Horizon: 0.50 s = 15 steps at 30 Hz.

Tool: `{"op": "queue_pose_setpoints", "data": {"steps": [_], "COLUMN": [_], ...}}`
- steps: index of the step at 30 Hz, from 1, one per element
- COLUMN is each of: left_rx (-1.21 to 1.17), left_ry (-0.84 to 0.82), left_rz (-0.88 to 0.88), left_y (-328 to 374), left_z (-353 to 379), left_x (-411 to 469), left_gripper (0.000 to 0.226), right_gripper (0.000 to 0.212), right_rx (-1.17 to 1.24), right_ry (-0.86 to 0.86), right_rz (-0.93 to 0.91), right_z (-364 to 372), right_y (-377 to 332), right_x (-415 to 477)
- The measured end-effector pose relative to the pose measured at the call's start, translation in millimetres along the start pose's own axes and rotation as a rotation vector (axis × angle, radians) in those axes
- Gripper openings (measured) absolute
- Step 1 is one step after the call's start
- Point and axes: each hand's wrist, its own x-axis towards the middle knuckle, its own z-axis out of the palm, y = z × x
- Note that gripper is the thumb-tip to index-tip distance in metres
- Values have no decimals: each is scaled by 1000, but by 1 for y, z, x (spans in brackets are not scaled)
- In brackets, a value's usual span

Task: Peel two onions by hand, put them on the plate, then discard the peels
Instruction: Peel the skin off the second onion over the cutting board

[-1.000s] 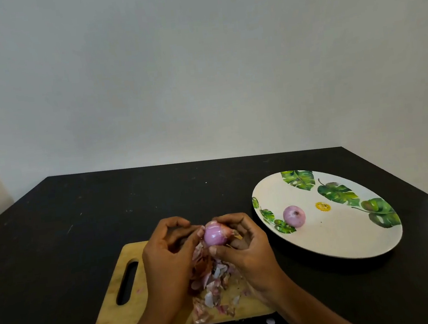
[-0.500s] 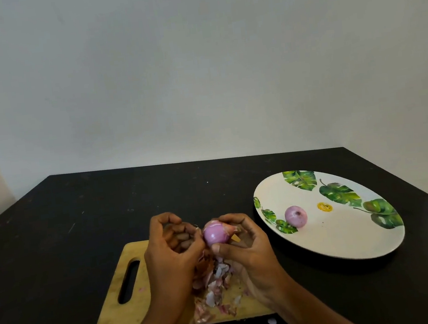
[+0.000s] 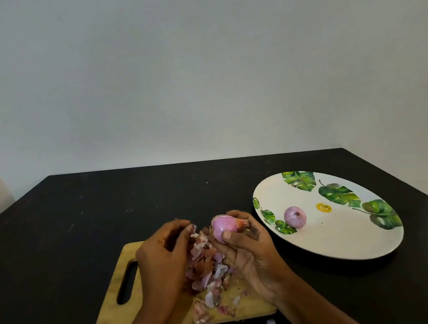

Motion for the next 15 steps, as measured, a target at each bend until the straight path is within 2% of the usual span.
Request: {"op": "queue_pose_setpoints", "data": {"steps": [6,15], "left_rx": [-101,-36], "left_ry": [-134,-92], "left_rz": [19,-9], "left_y": [9,1], "left_z": [6,5], "left_x": [-8,-6], "left_gripper": [7,14], "right_gripper": [57,55], "right_rx": [-273,-330], "right_ry": [48,-12], "right_rz": [-27,-61], "right_z": [-3,-5], "right_y": [5,10], "right_x": [1,2]}}
